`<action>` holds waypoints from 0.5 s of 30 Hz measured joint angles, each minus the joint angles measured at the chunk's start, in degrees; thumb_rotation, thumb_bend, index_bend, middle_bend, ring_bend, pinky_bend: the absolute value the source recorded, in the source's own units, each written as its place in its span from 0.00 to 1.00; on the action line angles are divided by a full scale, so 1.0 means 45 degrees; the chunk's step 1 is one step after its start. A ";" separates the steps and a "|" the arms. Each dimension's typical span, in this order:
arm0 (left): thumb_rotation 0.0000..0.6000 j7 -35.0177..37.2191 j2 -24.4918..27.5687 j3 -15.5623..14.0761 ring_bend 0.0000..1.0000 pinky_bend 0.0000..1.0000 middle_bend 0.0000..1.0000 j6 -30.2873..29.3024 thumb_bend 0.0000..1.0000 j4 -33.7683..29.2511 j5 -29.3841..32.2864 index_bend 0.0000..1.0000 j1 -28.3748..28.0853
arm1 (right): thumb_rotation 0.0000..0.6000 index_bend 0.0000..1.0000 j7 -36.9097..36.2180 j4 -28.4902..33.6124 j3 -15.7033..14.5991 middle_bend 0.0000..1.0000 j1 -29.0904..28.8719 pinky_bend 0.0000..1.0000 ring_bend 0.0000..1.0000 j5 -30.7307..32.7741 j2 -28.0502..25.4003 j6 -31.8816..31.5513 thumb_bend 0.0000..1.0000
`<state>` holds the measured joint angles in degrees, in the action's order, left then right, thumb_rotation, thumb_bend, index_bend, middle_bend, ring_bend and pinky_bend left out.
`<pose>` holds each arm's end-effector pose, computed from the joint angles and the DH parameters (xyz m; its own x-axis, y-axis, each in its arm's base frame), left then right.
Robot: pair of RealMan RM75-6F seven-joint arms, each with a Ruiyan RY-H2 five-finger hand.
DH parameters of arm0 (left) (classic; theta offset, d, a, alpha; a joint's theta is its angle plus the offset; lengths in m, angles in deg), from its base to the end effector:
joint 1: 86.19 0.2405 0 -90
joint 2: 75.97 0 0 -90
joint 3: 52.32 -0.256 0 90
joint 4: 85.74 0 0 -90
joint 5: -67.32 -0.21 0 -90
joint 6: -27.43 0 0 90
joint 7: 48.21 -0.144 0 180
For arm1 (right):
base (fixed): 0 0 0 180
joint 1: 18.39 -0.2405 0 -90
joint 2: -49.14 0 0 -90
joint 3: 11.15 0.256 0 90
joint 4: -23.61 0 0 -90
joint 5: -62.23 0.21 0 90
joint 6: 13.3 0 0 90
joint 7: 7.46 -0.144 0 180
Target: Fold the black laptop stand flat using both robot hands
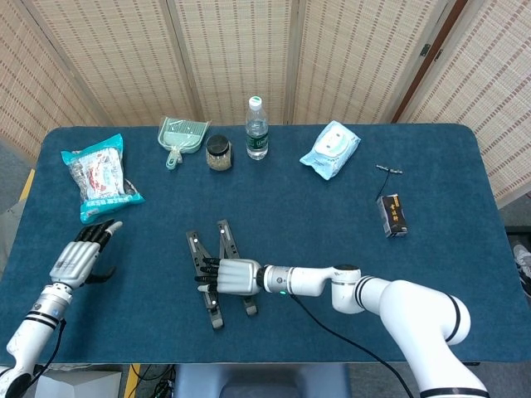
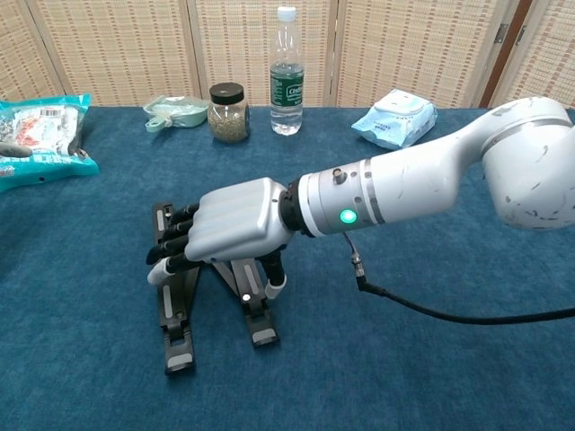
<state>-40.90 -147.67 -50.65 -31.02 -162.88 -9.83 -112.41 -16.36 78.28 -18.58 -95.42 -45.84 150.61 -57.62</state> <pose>-0.3141 0.2968 0.0942 0.4120 0.3008 0.8601 0.9111 -0.1272 -0.3920 -0.0199 -0.3515 -0.1192 0.8432 0.1799 0.5065 0.0460 -0.9630 0.2655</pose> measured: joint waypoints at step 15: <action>1.00 0.0114 0.0015 0.0089 0.00 0.00 0.00 0.0006 0.33 0.0074 -0.0017 0.00 0.0133 | 1.00 0.00 -0.1091 -0.0532 -0.0017 0.00 -0.0765 0.00 0.00 0.0096 0.0643 0.0441 0.01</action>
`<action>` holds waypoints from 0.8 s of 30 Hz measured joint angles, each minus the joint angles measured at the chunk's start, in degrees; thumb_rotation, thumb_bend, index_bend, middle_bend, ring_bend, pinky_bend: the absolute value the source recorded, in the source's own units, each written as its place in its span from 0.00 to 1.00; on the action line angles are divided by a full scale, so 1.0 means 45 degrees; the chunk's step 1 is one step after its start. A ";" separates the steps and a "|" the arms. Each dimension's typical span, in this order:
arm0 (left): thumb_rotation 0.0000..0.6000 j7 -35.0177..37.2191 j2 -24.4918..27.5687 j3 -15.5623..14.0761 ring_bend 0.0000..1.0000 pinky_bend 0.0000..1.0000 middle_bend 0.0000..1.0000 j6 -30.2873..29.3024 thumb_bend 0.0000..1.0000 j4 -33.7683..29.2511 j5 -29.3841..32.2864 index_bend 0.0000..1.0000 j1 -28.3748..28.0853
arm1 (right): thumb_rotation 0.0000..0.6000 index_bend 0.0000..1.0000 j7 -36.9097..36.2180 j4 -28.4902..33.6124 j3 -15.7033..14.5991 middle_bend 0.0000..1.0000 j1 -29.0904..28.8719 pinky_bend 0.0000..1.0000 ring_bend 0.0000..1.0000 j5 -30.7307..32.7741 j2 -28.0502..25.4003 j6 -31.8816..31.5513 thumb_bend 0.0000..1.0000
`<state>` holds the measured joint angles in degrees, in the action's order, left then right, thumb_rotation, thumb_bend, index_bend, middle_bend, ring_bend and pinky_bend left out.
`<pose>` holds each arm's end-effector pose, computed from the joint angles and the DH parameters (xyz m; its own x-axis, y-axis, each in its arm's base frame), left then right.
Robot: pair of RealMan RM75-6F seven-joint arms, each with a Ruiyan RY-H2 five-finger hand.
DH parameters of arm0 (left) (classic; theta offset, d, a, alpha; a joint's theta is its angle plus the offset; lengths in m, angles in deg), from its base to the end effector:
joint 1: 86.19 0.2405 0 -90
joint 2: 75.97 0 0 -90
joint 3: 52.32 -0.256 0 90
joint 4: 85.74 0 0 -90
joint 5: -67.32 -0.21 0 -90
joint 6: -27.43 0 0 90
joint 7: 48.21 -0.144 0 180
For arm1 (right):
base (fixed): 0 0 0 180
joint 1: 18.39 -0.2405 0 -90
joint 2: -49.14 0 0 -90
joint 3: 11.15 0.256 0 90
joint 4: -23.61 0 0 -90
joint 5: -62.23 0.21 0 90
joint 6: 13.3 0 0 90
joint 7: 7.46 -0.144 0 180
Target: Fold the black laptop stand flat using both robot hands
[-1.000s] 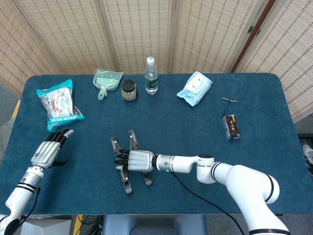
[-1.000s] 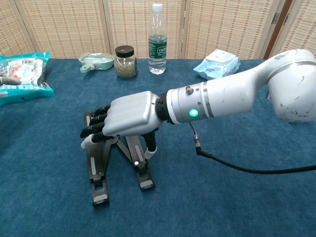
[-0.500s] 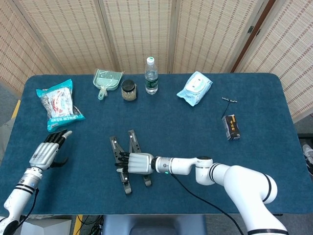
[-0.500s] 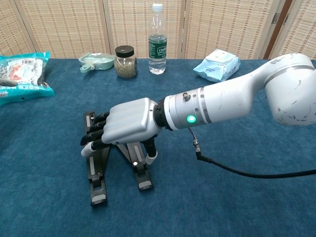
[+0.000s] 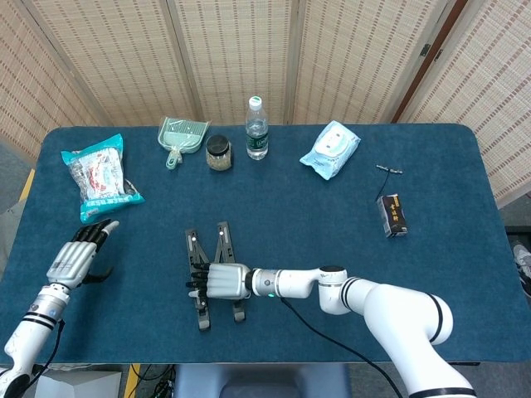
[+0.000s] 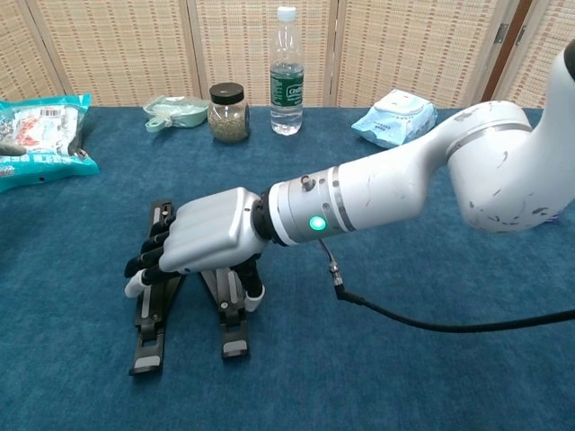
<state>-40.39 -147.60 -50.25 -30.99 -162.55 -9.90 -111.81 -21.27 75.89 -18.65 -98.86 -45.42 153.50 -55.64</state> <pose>-0.3174 0.2957 0.0965 0.4048 0.2981 0.8644 0.9142 -0.1144 -0.3887 -0.0011 -0.3487 -0.1346 0.8526 0.1366 0.5044 0.0257 -0.9750 0.2207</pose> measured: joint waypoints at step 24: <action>1.00 0.0239 0.0042 0.0106 0.00 0.00 0.00 -0.0106 0.33 0.0041 -0.0113 0.00 0.0159 | 1.00 0.00 -0.1399 -0.0926 -0.0211 0.07 -0.0866 0.00 0.00 0.0291 0.0673 0.0608 0.08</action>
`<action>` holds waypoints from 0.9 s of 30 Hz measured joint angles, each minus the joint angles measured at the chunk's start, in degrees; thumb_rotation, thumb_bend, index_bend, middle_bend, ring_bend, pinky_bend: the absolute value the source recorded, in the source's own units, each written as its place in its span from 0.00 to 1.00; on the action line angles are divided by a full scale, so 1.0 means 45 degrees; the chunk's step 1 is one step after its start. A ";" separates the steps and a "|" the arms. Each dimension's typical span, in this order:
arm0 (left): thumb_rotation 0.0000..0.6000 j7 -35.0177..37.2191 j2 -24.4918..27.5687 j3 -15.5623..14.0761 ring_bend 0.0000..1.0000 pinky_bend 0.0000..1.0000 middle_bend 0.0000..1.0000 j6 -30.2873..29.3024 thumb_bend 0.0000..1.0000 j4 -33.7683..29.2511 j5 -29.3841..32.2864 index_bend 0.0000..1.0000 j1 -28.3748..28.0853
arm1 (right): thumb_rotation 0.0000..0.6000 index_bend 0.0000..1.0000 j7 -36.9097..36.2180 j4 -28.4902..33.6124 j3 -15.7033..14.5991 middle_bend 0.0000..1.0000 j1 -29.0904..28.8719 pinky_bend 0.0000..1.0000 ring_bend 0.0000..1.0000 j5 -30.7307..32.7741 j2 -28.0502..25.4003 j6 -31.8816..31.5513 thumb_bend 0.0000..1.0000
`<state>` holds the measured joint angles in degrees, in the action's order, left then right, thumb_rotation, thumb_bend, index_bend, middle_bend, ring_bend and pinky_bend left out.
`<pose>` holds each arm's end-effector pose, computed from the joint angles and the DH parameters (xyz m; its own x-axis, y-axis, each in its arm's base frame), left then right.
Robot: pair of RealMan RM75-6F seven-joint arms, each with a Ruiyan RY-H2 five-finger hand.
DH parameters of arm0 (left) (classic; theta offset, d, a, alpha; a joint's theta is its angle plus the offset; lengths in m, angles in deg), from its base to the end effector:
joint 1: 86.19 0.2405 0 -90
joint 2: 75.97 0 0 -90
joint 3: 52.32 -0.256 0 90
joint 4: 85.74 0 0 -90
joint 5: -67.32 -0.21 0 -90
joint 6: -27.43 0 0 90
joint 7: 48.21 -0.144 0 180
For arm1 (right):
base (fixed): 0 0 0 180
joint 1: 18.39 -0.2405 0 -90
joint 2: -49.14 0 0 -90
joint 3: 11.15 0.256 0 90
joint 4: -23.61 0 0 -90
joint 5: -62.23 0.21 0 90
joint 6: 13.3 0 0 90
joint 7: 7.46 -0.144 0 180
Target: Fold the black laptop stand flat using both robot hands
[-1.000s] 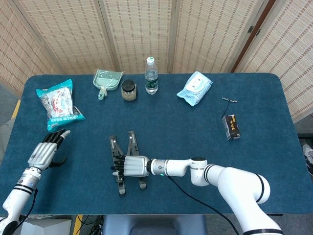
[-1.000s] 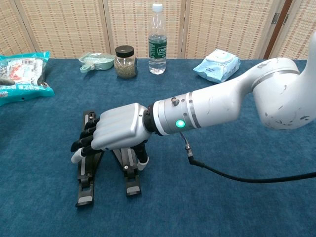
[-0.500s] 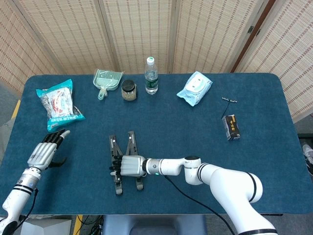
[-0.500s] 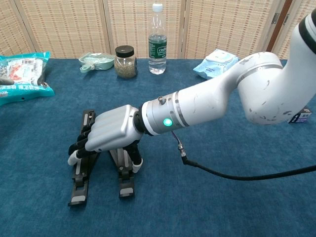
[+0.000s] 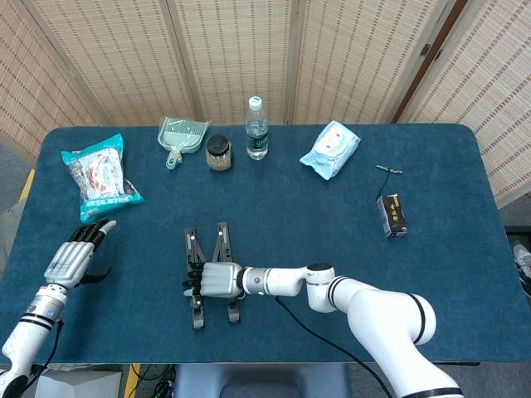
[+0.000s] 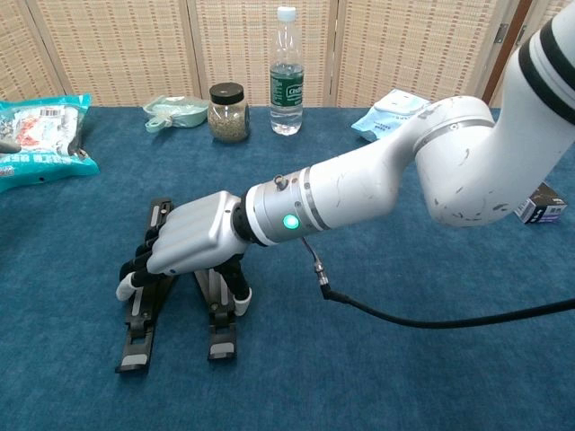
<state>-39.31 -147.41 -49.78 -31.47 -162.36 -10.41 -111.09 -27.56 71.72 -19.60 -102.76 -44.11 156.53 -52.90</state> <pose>-0.3194 0.2942 0.0998 0.3912 0.2883 0.8740 0.9201 -0.1054 -0.3771 0.0148 -0.3540 -0.1485 0.8728 0.0846 0.4806 -0.0144 -0.9799 0.1988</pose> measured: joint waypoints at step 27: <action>1.00 0.0055 -0.0065 -0.0040 0.00 0.00 0.00 0.0056 0.33 0.0087 -0.0162 0.00 0.0051 | 1.00 0.35 -0.0812 -0.1704 -0.0321 0.58 0.0348 0.00 0.17 -0.0165 0.0820 -0.1599 0.19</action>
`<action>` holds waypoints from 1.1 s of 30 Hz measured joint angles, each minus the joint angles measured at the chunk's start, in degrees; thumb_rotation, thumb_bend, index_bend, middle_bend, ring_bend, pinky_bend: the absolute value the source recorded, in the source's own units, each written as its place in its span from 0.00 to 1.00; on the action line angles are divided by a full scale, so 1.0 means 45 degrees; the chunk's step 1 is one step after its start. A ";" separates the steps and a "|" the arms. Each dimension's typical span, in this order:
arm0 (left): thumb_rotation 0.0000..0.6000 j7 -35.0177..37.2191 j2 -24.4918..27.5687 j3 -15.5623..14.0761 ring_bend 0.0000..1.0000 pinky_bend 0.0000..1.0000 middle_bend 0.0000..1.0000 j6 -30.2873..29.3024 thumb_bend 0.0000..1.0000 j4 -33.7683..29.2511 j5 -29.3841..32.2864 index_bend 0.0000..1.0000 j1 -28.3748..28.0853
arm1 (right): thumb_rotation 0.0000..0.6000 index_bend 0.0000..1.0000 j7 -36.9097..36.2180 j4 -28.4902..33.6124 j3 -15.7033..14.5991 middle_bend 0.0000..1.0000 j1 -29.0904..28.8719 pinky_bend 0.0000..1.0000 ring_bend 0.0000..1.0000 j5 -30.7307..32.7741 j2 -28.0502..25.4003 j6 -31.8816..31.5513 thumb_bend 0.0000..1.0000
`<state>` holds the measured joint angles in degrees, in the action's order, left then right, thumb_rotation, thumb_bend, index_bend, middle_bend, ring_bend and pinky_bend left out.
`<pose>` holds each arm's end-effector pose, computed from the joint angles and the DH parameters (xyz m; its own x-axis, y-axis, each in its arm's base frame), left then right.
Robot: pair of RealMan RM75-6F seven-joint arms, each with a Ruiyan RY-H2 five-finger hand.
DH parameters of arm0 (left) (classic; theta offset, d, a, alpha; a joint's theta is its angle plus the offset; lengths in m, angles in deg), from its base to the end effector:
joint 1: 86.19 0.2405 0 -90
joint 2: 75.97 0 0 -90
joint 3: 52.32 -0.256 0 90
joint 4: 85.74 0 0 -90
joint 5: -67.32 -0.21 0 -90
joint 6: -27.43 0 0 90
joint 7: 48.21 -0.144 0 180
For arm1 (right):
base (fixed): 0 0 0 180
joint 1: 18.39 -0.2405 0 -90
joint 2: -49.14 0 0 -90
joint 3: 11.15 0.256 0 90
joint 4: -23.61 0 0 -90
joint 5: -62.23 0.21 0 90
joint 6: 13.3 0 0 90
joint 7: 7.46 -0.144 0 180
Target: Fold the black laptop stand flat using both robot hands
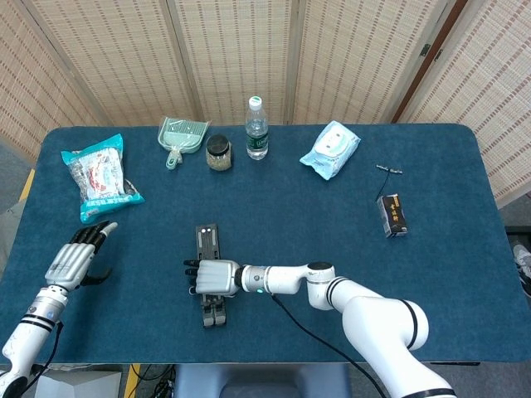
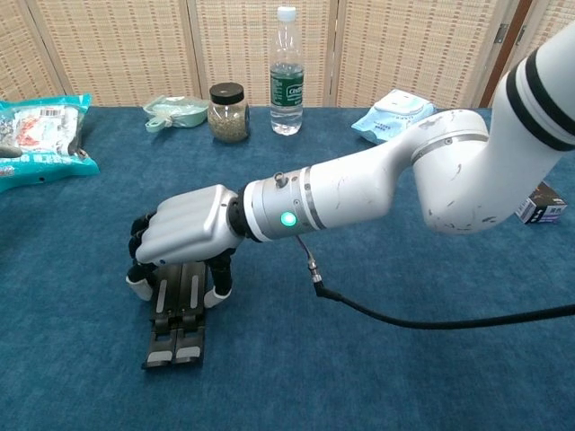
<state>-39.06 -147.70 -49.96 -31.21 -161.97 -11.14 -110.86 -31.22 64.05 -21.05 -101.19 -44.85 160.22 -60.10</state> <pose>-0.3208 0.2921 0.0972 0.3941 0.2976 0.8696 0.9189 -0.1115 -0.3783 0.0156 -0.3587 -0.1505 0.8246 0.0862 0.5591 -0.0258 -0.9816 0.1894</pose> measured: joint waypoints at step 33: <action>1.00 -0.1243 0.0574 0.0285 0.00 0.00 0.00 -0.0867 0.33 -0.1074 0.0066 0.00 0.0132 | 1.00 0.00 0.7982 0.9495 0.1068 0.00 0.4989 0.00 0.00 0.4818 -0.7644 -0.1574 0.18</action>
<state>-44.65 -145.12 -48.67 -35.12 -166.81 -10.85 -110.27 4.70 106.78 -16.24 -78.74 -23.17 125.82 -67.18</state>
